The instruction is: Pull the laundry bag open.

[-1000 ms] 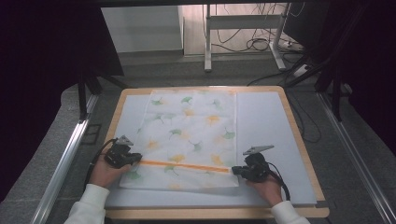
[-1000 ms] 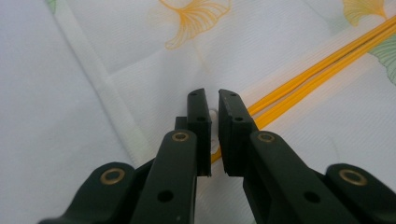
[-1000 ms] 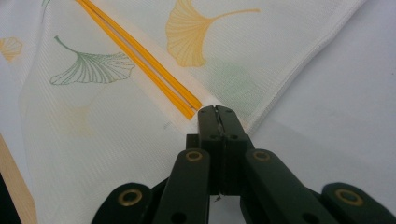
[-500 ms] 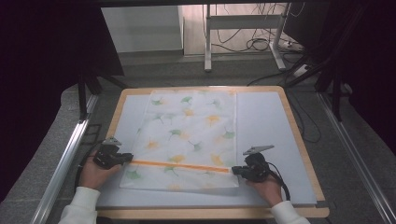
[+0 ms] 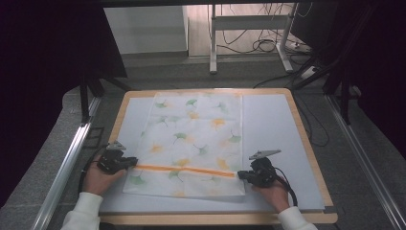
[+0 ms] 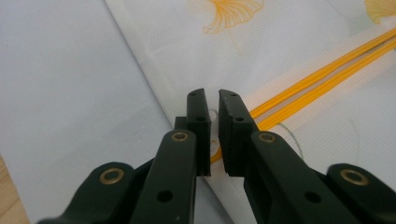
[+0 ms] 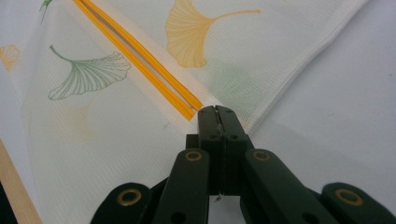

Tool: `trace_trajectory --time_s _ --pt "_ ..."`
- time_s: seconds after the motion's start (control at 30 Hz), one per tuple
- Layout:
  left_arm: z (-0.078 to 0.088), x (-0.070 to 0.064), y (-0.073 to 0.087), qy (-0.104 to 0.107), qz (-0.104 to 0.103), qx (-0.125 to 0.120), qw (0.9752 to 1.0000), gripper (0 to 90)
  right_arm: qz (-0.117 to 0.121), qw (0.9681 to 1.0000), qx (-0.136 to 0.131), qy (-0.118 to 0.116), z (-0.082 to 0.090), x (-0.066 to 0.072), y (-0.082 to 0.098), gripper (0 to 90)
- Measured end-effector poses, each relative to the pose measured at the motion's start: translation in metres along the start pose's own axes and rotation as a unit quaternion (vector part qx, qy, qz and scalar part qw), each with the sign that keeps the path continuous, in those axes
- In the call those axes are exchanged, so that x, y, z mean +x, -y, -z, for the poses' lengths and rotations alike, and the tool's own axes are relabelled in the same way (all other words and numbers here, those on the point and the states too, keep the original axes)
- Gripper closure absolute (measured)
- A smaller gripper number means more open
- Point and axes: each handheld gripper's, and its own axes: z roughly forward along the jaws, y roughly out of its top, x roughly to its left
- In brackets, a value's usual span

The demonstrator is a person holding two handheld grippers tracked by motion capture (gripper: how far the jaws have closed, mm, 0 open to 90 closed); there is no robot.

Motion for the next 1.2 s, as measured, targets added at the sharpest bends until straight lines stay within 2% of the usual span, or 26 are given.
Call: trace_trajectory --time_s 0.07,0.13,0.17,0.2,0.23,0.27,0.37,0.43,0.5,0.53,0.57,0.6,0.63,0.67,0.7,0.73,0.9,1.0,1.2 --pt "0.001 -0.003 0.0 -0.011 -0.003 -0.012 0.9999 80.7 0.008 1.0 -0.001 0.001 0.0 0.0 0.0 88.8" --pt "0.004 -0.006 0.0 -0.02 0.001 -0.032 0.9993 74.8 0.006 1.0 -0.005 -0.006 0.001 -0.001 0.001 85.0" --pt "0.006 -0.007 0.0 -0.021 0.005 -0.043 0.9989 71.5 0.007 0.9999 -0.008 -0.011 0.002 -0.001 0.001 82.7" --pt "0.006 -0.007 0.0 -0.021 0.005 -0.043 0.9989 67.8 0.007 0.9999 -0.008 -0.011 0.002 -0.001 0.001 82.7" --pt "0.01 -0.01 0.0 -0.013 0.012 -0.062 0.9979 63.8 0.014 0.9997 -0.016 -0.01 0.006 0.001 0.002 79.8" --pt "0.011 -0.011 0.0 -0.008 0.012 -0.068 0.9976 60.6 0.017 0.9996 -0.02 -0.009 0.007 0.001 0.002 77.8" --pt "0.013 -0.02 0.0 0.004 0.004 -0.074 0.9973 54.1 0.029 0.9987 -0.041 -0.003 0.013 0.003 0.003 69.1" --pt "0.013 -0.025 0.0 0.002 -0.003 -0.074 0.9973 50.7 0.03 0.9979 -0.058 0.003 0.018 0.003 0.004 62.2" --pt "0.014 -0.028 0.001 0.001 0.002 -0.079 0.9969 48.3 0.029 0.9974 -0.065 0.007 0.021 0.002 0.005 59.9" --pt "0.015 -0.033 0.003 -0.003 0.004 -0.088 0.9961 40.1 0.024 0.9967 -0.076 0.015 0.027 -0.001 0.007 54.2" --pt "0.015 -0.033 0.003 -0.003 0.004 -0.088 0.9961 37.3 0.024 0.9963 -0.08 0.017 0.029 -0.003 0.008 53.3" --pt "0.018 -0.042 0.006 -0.012 0.002 -0.104 0.9945 34.9 0.022 0.996 -0.084 0.021 0.032 -0.005 0.01 52.4" --pt "0.018 -0.042 0.006 -0.012 0.002 -0.104 0.9945 33.7 0.022 0.996 -0.084 0.021 0.032 -0.005 0.01 52.4" --pt "0.021 -0.047 0.008 -0.012 -0.001 -0.116 0.9932 32.9 0.027 0.9952 -0.089 0.029 0.037 -0.01 0.013 50.2" --pt "0.021 -0.047 0.008 -0.012 -0.001 -0.116 0.9932 32.9 0.026 0.9949 -0.092 0.031 0.039 -0.012 0.014 49.5" --pt "0.023 -0.053 0.011 -0.006 -0.006 -0.124 0.9922 32.9 0.028 0.9946 -0.093 0.035 0.041 -0.014 0.015 48.6" --pt "0.024 -0.061 0.017 -0.017 -0.02 -0.128 0.9915 32.8 0.027 0.9937 -0.098 0.047 0.047 -0.024 0.021 45.5" --pt "0.025 -0.061 0.018 -0.022 -0.018 -0.134 0.9906 32.7 0.027 0.9938 -0.097 0.049 0.046 -0.024 0.021 43.6" --pt "0.023 -0.061 0.018 -0.026 -0.022 -0.13 0.9909 32.4 0.038 0.9939 -0.09 0.052 0.042 -0.02 0.02 40.8"
